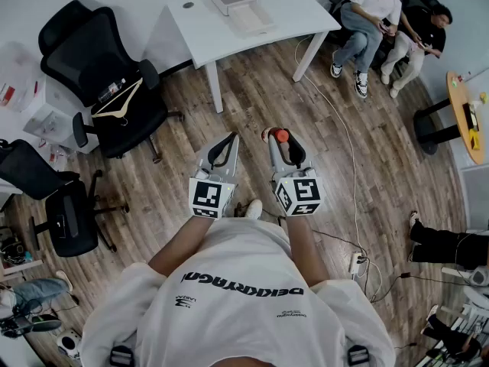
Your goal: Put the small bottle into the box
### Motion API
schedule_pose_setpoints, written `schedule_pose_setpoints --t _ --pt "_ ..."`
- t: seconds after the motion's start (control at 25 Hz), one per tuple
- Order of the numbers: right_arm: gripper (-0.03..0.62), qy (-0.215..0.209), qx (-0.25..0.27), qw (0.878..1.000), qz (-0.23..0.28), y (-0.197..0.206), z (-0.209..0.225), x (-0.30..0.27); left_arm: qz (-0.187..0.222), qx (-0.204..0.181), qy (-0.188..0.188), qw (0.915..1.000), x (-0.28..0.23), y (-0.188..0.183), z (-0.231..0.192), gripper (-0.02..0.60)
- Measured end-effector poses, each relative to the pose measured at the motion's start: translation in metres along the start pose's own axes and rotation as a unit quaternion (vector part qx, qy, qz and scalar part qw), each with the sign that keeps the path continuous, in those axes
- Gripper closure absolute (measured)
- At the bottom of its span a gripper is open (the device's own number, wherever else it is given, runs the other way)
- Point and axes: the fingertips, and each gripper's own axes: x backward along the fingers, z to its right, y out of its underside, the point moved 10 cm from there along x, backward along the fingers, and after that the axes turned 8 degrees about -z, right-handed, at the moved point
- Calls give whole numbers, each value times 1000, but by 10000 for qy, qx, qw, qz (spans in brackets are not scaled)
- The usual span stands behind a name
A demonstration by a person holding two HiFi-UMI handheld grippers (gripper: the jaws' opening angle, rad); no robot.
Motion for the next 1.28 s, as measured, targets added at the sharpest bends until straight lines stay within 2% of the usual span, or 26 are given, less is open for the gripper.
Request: schedule_pose_setpoints --t 0.4,0.68,1.12,1.28 --pt "454 -135 4 9999 101 0 17 -4 30 0 -98 9999 -13 0 9 577" --pt "454 -322 -24 9994 108 -2 45 -15 -25 78 -188 9998 -38 -8 18 577" --pt "454 -587 94 9979 242 -3 82 -17 33 43 -549 9985 -58 -8 45 577" --pt "454 -636 74 9977 203 -2 88 -19 -38 89 -555 9984 -66 -9 50 577"
